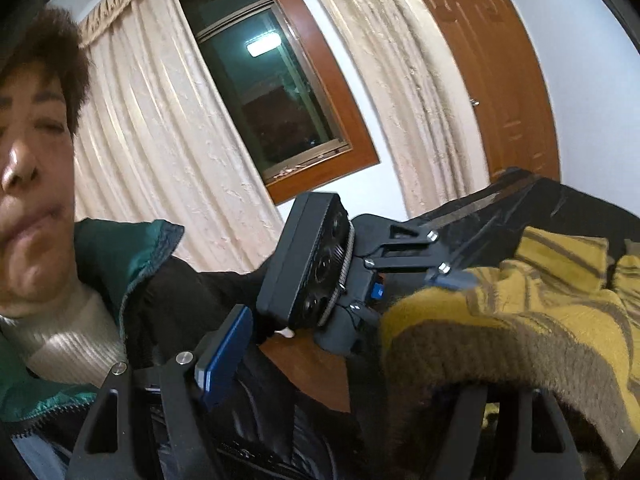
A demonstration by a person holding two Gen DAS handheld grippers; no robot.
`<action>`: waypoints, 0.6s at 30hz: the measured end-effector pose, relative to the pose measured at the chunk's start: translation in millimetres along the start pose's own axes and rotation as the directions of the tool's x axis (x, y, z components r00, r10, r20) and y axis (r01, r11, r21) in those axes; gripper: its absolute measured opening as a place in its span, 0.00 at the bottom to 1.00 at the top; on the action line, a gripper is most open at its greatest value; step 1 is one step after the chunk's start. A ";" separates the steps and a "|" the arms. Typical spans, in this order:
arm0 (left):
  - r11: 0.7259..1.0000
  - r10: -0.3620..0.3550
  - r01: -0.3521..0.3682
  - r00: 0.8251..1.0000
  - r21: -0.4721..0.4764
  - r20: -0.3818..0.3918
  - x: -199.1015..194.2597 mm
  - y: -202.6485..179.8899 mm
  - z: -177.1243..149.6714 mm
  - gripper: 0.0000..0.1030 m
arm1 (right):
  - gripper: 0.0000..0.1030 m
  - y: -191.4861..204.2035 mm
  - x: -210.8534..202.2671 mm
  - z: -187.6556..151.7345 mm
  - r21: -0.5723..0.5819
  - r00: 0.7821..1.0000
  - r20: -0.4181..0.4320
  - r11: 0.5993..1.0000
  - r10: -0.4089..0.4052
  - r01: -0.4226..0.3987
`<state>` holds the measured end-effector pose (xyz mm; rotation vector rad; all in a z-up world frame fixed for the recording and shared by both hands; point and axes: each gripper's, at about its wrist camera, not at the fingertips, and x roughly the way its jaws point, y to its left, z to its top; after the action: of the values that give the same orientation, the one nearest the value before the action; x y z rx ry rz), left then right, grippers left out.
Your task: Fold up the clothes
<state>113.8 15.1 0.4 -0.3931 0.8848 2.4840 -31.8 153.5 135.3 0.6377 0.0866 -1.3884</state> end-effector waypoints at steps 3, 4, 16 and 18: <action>0.992 0.087 -0.086 0.996 -0.092 0.011 -8.3 18.1 0.5 0.12 | 0.74 4.4 -6.8 -6.7 -0.019 0.998 0.014 0.998 -0.058 0.058; 0.983 0.127 -0.124 0.992 -0.135 0.013 -12.7 27.3 0.5 0.12 | 0.75 6.8 -10.3 -8.6 -0.027 0.996 0.028 0.996 -0.080 0.081; 0.795 0.346 -0.310 0.938 -0.521 -0.031 -57.7 91.4 -17.7 0.12 | 0.75 -37.6 -88.7 -72.2 0.166 0.788 0.147 0.801 -0.597 0.576; 0.771 0.345 -0.307 0.938 -0.558 -0.039 -61.9 89.1 -21.3 0.12 | 0.75 -54.1 -88.1 -87.5 0.198 0.771 0.099 0.772 -0.629 0.605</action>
<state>122.3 -80.2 55.9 -0.3621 0.1769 3.0476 -73.5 269.7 79.7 0.6511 0.0625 -2.1080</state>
